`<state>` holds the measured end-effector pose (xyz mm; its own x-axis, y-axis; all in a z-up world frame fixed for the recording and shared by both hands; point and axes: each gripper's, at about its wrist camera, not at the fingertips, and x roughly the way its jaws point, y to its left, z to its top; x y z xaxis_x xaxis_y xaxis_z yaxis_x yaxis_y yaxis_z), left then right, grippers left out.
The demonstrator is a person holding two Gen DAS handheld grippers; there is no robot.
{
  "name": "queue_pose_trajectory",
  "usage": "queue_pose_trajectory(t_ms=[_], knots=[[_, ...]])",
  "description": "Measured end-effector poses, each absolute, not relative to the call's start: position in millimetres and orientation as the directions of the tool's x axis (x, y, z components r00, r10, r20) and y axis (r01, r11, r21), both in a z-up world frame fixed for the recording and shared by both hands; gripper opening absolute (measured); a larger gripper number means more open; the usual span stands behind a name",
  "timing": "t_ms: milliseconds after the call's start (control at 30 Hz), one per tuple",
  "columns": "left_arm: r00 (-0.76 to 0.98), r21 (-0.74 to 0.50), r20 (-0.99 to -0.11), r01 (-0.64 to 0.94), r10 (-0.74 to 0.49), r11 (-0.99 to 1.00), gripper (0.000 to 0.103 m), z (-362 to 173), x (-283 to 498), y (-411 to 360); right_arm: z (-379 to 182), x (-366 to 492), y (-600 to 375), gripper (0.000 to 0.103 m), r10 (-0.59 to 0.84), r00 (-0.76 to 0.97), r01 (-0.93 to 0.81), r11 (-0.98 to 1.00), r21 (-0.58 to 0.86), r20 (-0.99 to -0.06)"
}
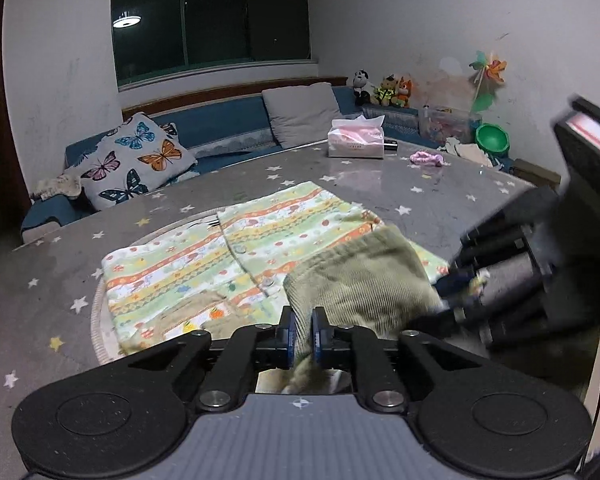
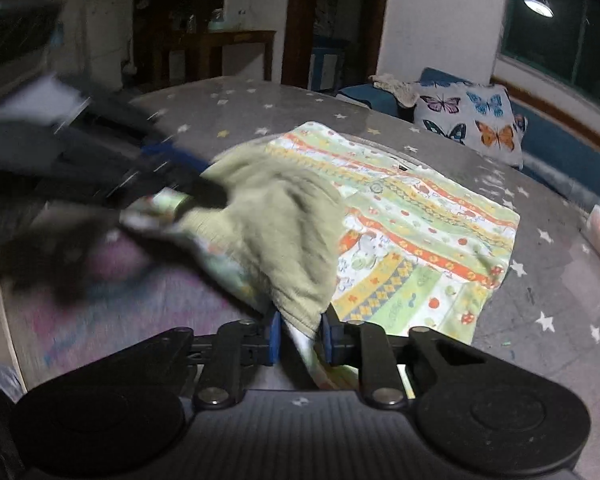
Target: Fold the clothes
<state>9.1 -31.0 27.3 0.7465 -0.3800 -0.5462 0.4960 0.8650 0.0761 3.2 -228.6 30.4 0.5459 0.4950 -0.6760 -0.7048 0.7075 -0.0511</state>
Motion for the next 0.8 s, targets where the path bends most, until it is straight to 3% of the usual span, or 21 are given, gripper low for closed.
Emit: queue_pose_trajectory(t_ms=[67,133,300,467,500,567,633,800], knots=[[0.750,0.090,-0.547,0.494,-0.372,0.865,0.023,26,-3,-23,36,8,-230,0.014,0.508,0.543,-0.698,0.715,-0.023,-0.668],[0.763,0.130,-0.545,0.486,-0.347,0.864,0.045,23,-17,-18,42,12,-231,0.013,0.520,0.540,-0.693,0.721,0.001,-0.662],[0.793,0.244,-0.545,0.461,-0.273,0.853,0.052,11,-40,-11,53,20,-229,0.012,0.523,0.559,-0.675,0.738,0.013,-0.644],[0.825,0.347,-0.530,0.423,-0.198,0.837,0.051,-5,-42,-10,58,26,-228,0.012,0.520,0.575,-0.662,0.749,0.014,-0.631],[0.826,0.356,-0.530,0.425,-0.195,0.832,0.051,-7,-41,-9,58,25,-227,0.012,0.518,0.577,-0.661,0.750,0.012,-0.631],[0.832,0.384,-0.526,0.420,-0.179,0.822,0.038,-12,-38,-8,58,24,-227,0.012,0.515,0.582,-0.657,0.754,0.009,-0.629],[0.836,0.408,-0.523,0.416,-0.166,0.813,0.015,-15,-34,-7,57,21,-228,0.011,0.514,0.589,-0.652,0.758,0.009,-0.624],[0.840,0.370,-0.497,0.430,-0.216,0.823,0.008,2,-43,-2,60,7,-236,0.008,0.512,0.615,-0.632,0.775,0.014,-0.600]])
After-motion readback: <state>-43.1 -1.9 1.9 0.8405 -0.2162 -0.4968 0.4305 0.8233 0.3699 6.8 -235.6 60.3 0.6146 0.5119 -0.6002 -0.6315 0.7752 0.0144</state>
